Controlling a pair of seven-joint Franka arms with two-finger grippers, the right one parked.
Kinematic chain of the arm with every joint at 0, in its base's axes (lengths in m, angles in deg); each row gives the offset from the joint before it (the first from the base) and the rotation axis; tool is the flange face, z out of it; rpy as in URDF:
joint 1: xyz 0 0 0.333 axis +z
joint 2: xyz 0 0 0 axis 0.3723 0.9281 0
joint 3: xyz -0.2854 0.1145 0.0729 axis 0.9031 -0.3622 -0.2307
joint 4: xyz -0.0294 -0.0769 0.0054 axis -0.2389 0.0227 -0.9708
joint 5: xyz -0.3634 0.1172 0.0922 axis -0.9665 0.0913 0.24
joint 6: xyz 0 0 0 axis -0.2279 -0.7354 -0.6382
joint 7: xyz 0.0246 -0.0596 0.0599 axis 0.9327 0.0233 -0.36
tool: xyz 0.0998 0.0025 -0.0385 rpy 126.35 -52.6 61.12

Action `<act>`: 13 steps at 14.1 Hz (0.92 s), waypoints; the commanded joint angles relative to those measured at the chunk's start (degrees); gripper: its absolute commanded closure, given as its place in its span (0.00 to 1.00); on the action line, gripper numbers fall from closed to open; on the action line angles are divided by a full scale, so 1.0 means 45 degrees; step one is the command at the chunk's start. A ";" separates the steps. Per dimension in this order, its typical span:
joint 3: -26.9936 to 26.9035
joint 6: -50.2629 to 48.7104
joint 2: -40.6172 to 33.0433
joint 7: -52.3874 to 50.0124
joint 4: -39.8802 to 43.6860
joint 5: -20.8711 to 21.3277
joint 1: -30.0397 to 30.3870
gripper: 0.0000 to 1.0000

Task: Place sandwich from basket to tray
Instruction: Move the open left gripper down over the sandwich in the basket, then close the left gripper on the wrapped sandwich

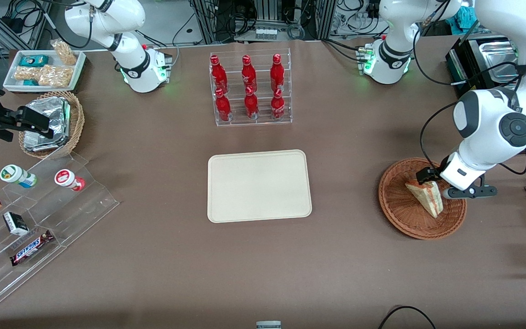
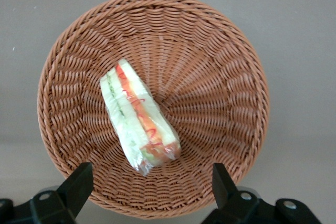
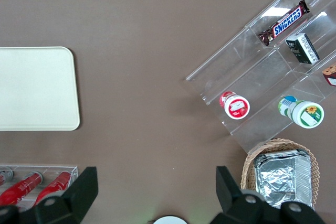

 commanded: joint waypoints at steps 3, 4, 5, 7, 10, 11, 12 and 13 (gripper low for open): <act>0.0048 0.1209 0.0531 -0.5080 -0.0137 -0.0062 0.0172 0.00; 0.0048 0.1483 0.0745 -0.6408 -0.0117 -0.0062 0.0172 0.00; 0.0048 0.1776 0.0941 -0.7330 -0.0117 -0.0062 0.0172 0.00; 0.0048 0.2032 0.1409 -0.7827 -0.0137 -0.0062 0.0172 0.00; 0.0048 0.2170 0.1997 -0.7867 -0.0137 -0.0062 0.0191 0.46; 0.0048 0.2034 0.1959 -0.7848 -0.0156 -0.0043 0.0191 0.79; 0.0048 0.1956 0.1900 -0.7789 -0.0137 -0.0023 0.0172 0.89; 0.0048 0.1645 0.1764 -0.7769 -0.0079 -0.0004 0.0133 0.92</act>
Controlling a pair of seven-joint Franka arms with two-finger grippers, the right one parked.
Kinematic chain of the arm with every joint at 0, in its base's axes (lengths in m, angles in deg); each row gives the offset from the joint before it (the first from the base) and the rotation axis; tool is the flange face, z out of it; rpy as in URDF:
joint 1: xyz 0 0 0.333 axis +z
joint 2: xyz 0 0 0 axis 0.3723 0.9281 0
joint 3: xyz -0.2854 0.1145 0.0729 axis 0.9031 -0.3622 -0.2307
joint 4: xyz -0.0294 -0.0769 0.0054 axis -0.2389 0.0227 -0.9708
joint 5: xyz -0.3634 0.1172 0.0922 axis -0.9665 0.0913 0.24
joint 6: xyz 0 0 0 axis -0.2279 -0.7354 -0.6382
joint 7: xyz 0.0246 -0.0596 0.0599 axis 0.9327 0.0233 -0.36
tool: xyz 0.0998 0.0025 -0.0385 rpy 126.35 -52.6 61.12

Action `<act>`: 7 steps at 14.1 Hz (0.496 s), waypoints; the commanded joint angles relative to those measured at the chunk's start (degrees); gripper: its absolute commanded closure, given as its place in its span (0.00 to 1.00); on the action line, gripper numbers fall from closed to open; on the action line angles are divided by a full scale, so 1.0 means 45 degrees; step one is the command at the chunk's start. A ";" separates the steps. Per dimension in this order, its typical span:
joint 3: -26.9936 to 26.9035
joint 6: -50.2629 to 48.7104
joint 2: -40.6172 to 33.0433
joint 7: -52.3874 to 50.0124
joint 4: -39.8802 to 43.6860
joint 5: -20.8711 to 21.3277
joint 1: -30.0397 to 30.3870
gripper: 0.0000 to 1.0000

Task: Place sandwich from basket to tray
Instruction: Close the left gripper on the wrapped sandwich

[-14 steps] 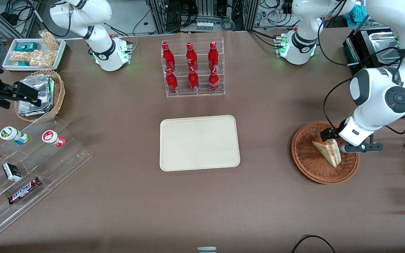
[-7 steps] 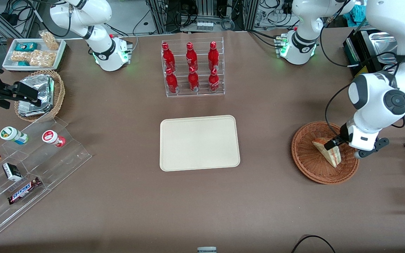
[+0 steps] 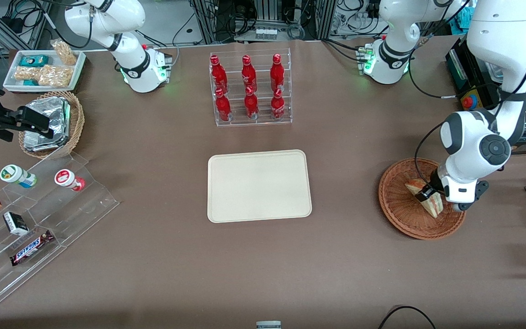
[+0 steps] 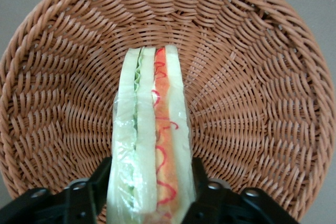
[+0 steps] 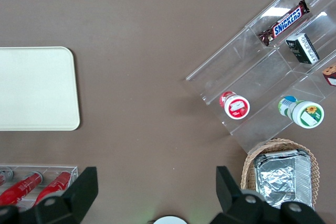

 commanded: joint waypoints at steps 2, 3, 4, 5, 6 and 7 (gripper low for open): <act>0.0079 -0.2002 -0.0810 -0.0036 0.0759 0.0126 -0.0104 0.94; 0.0138 -0.2997 -0.0928 0.0003 0.1344 0.0146 -0.0240 0.97; 0.0216 -0.4032 -0.0949 0.0100 0.2085 0.0146 -0.0551 0.98; 0.0216 -0.4777 -0.0872 0.0546 0.2692 0.0146 -0.0921 0.98; 0.0216 -0.5364 -0.0813 0.1556 0.3104 0.0127 -0.1311 0.98; 0.0294 -0.5506 -0.0754 0.3055 0.3204 0.0011 -0.1586 0.97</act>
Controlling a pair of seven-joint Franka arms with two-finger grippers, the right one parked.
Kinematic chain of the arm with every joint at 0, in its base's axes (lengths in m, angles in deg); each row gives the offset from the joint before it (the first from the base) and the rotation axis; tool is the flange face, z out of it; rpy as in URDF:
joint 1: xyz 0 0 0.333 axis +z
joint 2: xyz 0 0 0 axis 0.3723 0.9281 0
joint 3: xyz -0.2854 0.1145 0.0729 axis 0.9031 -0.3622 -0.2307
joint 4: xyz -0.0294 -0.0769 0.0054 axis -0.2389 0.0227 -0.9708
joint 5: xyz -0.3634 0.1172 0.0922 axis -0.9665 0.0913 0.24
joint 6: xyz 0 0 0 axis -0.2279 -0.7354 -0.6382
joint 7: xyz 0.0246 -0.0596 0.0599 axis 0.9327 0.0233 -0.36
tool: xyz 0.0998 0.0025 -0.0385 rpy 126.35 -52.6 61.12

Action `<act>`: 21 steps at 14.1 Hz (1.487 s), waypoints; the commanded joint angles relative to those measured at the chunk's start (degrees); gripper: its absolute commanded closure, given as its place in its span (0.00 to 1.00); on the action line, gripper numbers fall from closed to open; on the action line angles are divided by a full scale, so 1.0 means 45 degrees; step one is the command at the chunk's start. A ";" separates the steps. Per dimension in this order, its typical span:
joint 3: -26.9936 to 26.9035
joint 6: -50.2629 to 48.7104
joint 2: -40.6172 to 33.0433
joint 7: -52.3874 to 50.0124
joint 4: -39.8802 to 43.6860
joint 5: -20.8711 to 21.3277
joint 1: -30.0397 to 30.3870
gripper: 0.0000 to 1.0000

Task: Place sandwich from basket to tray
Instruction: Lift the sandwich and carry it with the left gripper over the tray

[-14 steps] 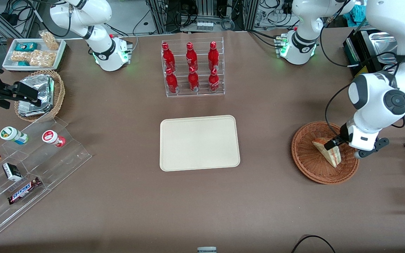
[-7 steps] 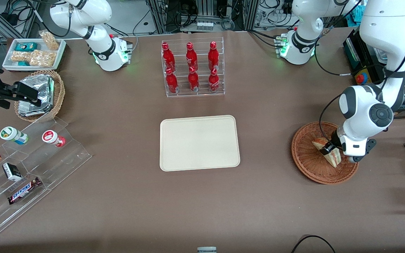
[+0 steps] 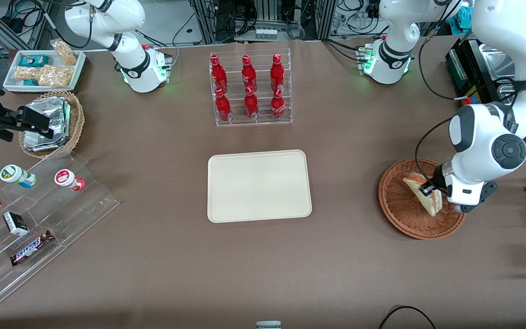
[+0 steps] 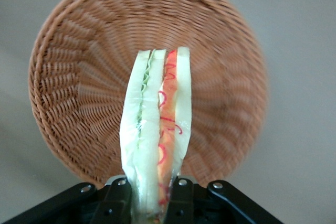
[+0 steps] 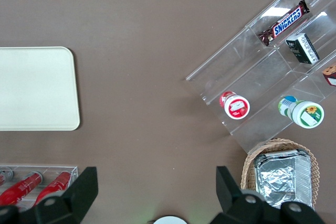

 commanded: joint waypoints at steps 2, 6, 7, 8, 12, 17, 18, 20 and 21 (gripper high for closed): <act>0.0556 -0.0550 0.0638 0.2520 0.0848 -0.0300 -0.1587 0.98; 0.0597 -0.0024 0.2823 -0.0286 0.3032 -0.1044 -0.4379 1.00; 0.0597 0.0152 0.3311 -0.1009 0.3579 -0.1044 -0.4984 1.00; 0.0597 0.0308 0.3800 -0.1867 0.4184 -0.1025 -0.5667 1.00; 0.0558 0.0369 0.5480 -0.4430 0.6353 -0.0888 -0.7779 1.00; 0.0460 0.1460 0.6381 -0.5971 0.6925 -0.0131 -0.9344 1.00; 0.0460 0.1482 0.6557 -0.6480 0.6944 0.0492 -0.9500 1.00; 0.0480 0.1753 0.6811 -0.7360 0.6925 0.1705 -0.9658 0.99; 0.0499 0.1987 0.6812 -0.7441 0.6886 0.1826 -0.9658 0.98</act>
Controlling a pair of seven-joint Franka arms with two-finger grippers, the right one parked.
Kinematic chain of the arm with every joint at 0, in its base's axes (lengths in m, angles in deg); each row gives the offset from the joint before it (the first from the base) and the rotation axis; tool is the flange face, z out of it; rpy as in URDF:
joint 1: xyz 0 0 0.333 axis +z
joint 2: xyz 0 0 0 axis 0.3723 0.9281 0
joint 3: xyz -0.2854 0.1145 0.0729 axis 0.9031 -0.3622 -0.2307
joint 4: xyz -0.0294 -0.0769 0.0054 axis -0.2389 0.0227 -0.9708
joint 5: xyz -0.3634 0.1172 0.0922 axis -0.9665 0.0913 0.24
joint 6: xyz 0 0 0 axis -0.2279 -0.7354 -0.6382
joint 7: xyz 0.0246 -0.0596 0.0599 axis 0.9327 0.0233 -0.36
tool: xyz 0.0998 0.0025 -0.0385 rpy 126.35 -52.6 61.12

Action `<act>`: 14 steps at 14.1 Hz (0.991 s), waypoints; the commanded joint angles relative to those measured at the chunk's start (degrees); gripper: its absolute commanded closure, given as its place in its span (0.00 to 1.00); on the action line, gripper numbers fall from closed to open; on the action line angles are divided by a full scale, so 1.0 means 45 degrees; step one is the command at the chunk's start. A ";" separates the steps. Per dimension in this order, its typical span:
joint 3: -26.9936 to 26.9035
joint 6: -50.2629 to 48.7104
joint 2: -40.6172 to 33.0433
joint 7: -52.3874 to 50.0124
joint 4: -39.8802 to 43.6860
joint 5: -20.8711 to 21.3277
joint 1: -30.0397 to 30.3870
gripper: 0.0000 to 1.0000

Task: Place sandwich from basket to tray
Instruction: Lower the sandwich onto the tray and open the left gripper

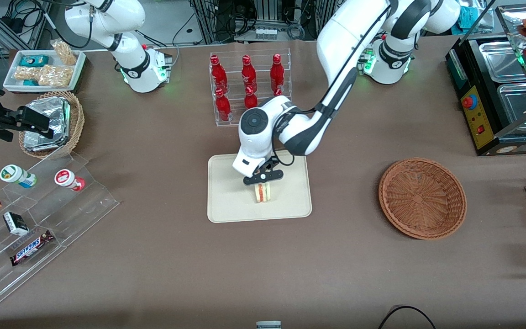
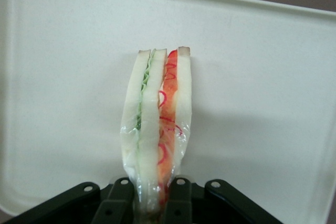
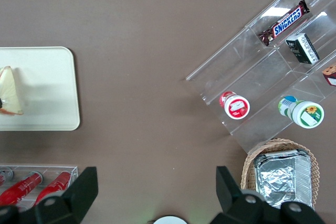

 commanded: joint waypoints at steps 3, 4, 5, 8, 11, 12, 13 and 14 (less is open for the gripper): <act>-0.0180 0.0290 0.0267 -0.0532 0.0362 0.0368 -0.0161 0.58; -0.0180 0.0309 0.0248 -0.0416 0.0362 0.0368 -0.0122 0.01; -0.0180 0.0425 0.0190 -0.0376 0.0342 0.0484 -0.0122 0.00; -0.0199 0.0349 -0.0238 -0.0336 0.0343 0.0602 -0.0239 0.00; -0.0258 -0.1207 -0.1778 0.0732 -0.0087 0.0544 -0.0083 0.00; -0.0258 -0.2142 -0.2344 0.0796 -0.0203 0.0369 0.0304 0.00; -0.0219 -0.3273 -0.2737 0.0797 -0.0263 0.0232 0.0810 0.00; -0.0219 -0.3806 -0.3069 0.0913 -0.0379 0.0076 0.1047 0.00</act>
